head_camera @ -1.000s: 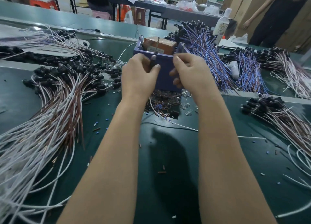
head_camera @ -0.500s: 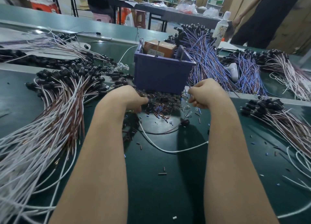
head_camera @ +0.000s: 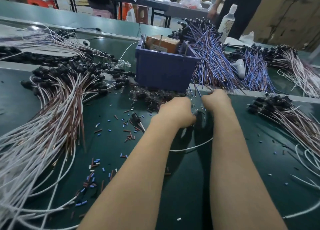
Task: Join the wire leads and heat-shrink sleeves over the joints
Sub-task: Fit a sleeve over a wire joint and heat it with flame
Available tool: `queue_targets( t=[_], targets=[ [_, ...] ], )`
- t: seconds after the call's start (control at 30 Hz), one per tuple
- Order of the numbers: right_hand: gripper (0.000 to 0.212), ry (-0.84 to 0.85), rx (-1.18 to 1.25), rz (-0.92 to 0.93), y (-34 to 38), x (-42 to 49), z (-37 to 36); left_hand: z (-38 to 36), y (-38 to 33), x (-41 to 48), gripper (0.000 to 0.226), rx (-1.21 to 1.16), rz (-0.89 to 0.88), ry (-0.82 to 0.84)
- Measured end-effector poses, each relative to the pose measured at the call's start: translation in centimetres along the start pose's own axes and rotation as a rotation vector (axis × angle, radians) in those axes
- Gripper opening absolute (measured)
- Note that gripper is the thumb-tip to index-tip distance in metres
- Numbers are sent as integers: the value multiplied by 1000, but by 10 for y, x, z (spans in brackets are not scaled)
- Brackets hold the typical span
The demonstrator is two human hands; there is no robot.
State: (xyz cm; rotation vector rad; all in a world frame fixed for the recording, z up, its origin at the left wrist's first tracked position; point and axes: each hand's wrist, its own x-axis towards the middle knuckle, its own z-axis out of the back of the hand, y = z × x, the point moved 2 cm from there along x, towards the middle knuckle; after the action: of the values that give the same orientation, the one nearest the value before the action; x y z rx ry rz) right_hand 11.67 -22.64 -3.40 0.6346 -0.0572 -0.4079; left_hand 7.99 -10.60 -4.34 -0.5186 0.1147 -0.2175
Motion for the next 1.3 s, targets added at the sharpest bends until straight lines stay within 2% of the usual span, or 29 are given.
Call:
queue_targets(
  t=[0.13,0.23,0.33,0.43,0.5,0.63,0.77,0.93,1.0,1.13,1.2,1.3],
  targets=[
    [37,4,139,216,15,-4,-8,-5,-10,-4,19,-25,-6,1],
    [30,-38,39,130,6,3,-8,-9,-14,-6,23,9,14,-6],
    [5,69,-114,22,0,0,-7,-10,-16,-7,19,38,32,-15],
    [18,89,-146,54,3,0,-11,-7,-18,-7,26,32,6,46],
    [11,81,-146,75,5,1,-12,-1,-17,-6,25,-1,-54,143],
    [25,-4,-100,48,0,5,-6,12,-9,-9,22,28,-70,243],
    [8,41,-124,-35,-2,2,-8,16,-1,-9,15,58,-24,200],
    [5,28,-147,16,-1,4,-12,23,16,-7,21,18,87,21],
    [11,30,-118,39,0,5,-11,23,20,-7,21,18,144,-41],
    [25,51,15,60,7,11,-7,20,23,-8,22,43,211,-54],
    [28,55,139,44,6,14,-6,22,23,-8,20,36,197,-51],
    [25,72,426,17,8,13,-3,24,14,-7,23,-33,75,-24]
  ],
)
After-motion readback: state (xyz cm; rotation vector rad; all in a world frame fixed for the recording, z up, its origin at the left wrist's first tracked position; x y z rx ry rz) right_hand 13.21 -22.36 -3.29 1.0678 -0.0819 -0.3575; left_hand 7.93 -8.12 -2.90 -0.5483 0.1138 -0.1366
